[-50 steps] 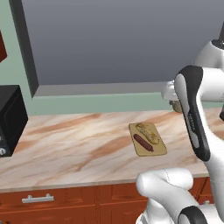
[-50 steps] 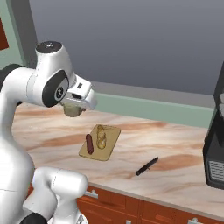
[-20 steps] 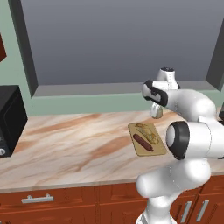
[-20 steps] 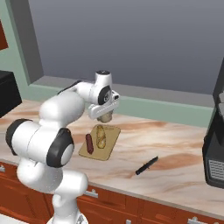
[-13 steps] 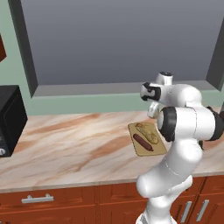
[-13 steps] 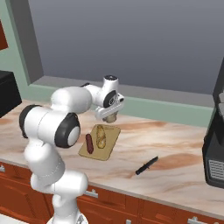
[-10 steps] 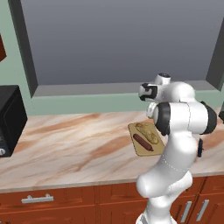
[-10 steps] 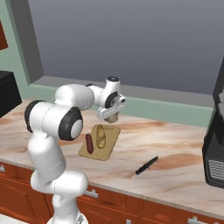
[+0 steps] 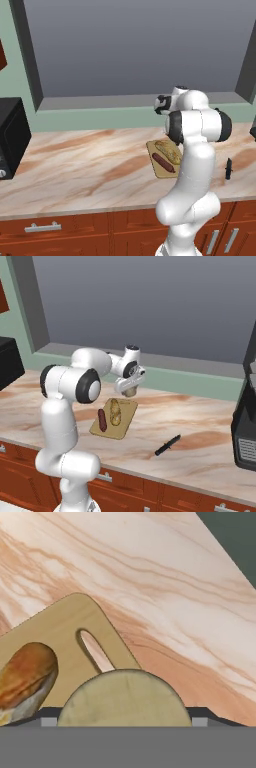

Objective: Retrieve the sausage and cheese from the fridge and place them on the cutting board on the counter.

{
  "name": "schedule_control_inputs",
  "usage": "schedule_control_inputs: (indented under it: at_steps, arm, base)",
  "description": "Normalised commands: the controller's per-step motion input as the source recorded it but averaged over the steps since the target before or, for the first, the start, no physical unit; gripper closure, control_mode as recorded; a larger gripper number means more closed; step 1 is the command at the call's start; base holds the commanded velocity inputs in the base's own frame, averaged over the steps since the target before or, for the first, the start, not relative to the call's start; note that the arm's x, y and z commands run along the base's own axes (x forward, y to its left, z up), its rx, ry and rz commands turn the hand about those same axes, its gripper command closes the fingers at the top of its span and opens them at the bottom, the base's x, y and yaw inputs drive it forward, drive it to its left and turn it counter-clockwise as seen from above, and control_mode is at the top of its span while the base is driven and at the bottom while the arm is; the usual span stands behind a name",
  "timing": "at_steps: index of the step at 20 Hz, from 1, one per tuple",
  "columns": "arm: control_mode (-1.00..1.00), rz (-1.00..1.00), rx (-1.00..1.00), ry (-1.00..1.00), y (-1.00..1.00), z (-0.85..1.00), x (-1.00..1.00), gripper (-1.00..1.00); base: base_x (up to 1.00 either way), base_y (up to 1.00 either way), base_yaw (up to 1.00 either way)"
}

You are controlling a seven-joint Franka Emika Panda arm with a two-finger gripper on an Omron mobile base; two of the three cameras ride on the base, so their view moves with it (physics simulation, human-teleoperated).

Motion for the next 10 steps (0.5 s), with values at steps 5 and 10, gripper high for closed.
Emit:
schedule_control_inputs:
  at_steps: [5, 10]
  arm:
    - [-1.00, 0.00, 0.00, 0.07, 0.00, -0.41, 0.31, 1.00]
    - [-1.00, 0.00, 0.00, 0.07, 0.00, -0.36, 0.02, 1.00]
  base:
    - [0.00, 0.00, 0.00]
    - [0.00, 0.00, 0.00]
